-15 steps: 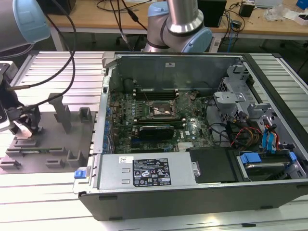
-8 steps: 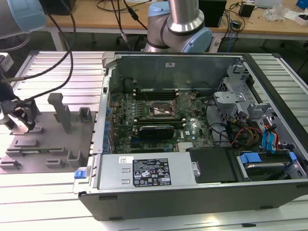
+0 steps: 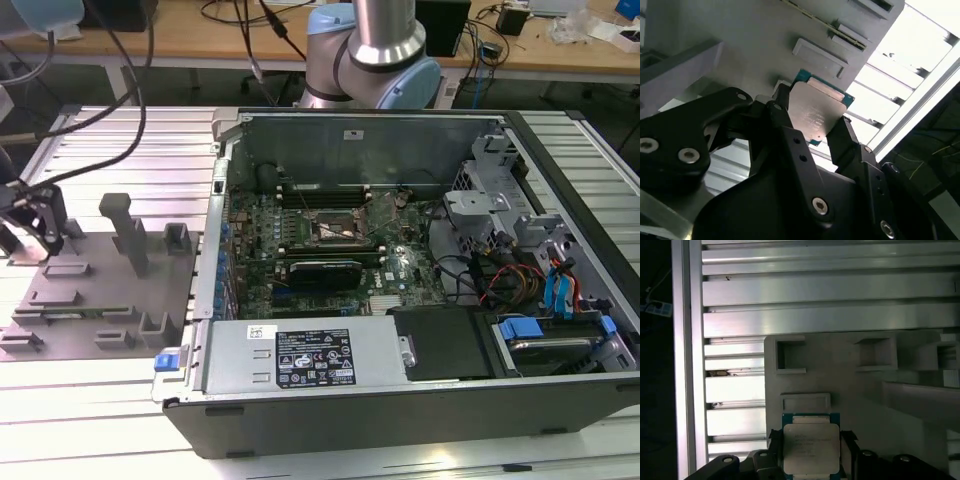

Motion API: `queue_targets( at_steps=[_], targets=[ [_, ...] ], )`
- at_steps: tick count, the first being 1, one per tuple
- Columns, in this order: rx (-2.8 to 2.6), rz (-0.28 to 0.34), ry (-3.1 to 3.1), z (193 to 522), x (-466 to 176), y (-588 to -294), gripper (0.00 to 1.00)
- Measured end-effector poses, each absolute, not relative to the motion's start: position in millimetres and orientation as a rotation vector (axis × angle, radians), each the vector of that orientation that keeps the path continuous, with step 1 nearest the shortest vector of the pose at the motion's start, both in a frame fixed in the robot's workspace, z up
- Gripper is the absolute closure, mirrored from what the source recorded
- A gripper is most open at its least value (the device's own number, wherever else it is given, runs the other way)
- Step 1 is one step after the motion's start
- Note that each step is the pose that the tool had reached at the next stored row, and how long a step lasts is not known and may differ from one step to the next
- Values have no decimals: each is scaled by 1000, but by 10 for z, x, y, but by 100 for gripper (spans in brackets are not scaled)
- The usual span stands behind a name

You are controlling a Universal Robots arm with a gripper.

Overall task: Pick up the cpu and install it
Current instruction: 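Pick up the cpu and move it towards the insertion slot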

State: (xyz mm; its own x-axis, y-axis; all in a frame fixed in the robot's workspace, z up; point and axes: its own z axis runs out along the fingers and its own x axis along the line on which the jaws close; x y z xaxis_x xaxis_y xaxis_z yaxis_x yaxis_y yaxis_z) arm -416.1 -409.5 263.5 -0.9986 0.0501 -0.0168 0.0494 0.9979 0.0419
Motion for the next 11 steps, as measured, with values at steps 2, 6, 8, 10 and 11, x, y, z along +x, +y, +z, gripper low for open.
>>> queue_targets(
  at_steps=[2,6,8,10,11],
  targets=[
    [78,65,3122,2733,-4161,-4095,45],
    [78,65,3122,2913,-4162,-4095,45],
    [78,65,3122,2971,-4162,-4095,45],
    [78,65,3122,3039,-4162,-4095,45],
    [78,65,3122,3065,-4162,-4095,45]
  ],
)
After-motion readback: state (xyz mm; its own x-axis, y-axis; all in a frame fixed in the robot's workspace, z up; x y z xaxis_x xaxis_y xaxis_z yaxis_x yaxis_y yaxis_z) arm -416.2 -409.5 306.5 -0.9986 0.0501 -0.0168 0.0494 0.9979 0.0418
